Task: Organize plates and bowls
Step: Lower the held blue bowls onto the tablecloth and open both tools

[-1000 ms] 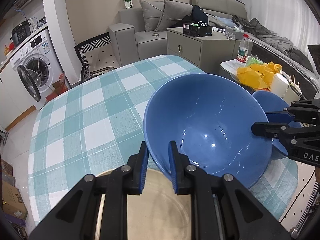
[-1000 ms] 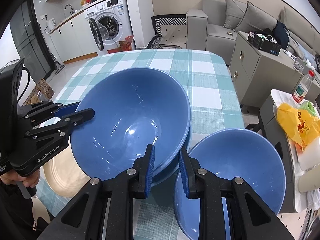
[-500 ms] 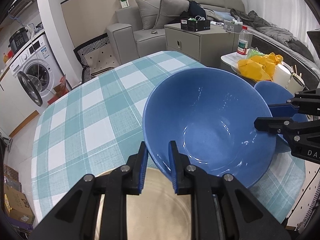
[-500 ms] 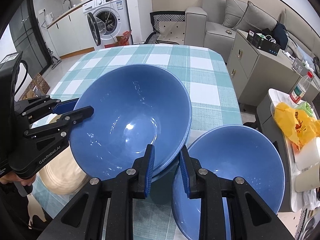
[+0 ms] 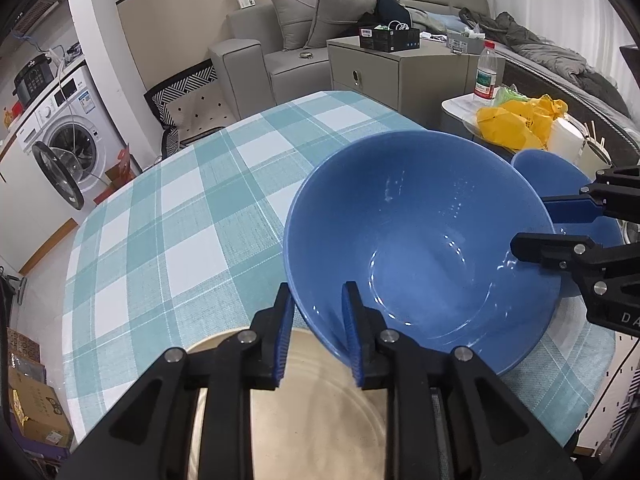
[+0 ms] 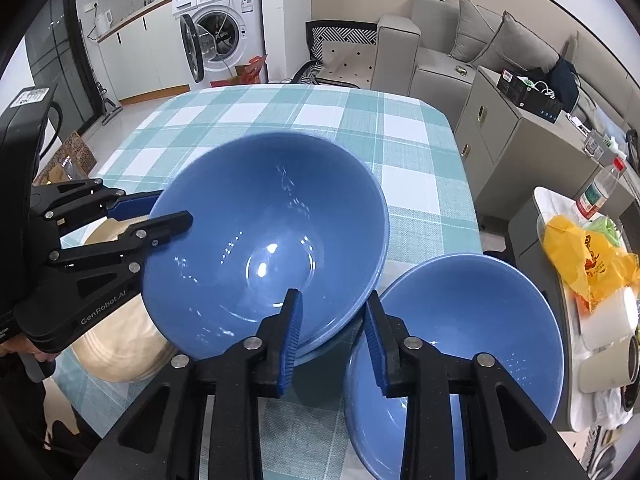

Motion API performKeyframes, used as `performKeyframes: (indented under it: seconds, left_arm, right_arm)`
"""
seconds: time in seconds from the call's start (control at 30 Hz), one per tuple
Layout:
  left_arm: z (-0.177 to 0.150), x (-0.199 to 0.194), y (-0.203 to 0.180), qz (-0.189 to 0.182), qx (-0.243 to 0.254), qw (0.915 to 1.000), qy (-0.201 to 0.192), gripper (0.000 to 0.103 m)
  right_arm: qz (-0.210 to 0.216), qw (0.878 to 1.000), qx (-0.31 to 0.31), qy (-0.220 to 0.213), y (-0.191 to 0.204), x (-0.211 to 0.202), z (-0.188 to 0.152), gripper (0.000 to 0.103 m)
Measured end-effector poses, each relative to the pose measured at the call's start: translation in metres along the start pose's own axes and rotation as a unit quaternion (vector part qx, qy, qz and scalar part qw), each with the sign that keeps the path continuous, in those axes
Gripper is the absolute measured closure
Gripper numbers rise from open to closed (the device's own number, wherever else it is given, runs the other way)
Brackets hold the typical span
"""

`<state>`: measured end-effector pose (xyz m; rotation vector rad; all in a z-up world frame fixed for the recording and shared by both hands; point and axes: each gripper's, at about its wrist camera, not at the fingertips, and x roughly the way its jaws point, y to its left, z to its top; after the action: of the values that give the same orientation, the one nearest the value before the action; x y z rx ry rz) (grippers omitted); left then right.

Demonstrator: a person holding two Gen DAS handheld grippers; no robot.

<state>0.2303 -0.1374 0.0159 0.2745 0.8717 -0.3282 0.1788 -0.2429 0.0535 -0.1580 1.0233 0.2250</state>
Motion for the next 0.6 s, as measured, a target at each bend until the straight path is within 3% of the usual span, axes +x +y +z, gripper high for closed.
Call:
performKeyframes:
  seconds: [0.07,0.13,0.27,0.47,0.6]
  left_arm:
    - [-0.001,0.000,0.000,0.001,0.004,1.0000,0.001,0.071]
    - [-0.001,-0.001,-0.001,0.004,0.010,0.9999,0.001,0.061]
    - [0.001,-0.007,0.004,0.000,0.005,1.0000,-0.007,0.054]
    - [0.003,-0.011,0.014,-0.009,-0.016,0.9998,-0.009,0.053]
    - [0.005,-0.012,0.019,-0.017,-0.031,0.9993,-0.011,0.051]
  right_arm:
    - [-0.002,1.000,-0.004,0.000,0.001,0.000,0.000,0.064]
    - [-0.007,1.000,-0.007,-0.003,0.003,-0.002,0.000,0.053]
    - [0.000,1.000,-0.005,-0.014,-0.002,-0.007,0.000,0.051]
    - [0.020,1.000,0.007,-0.019,-0.009,-0.009,-0.001,0.045]
    - [0.027,0.999,0.019,-0.021,-0.012,-0.009,-0.002,0.024]
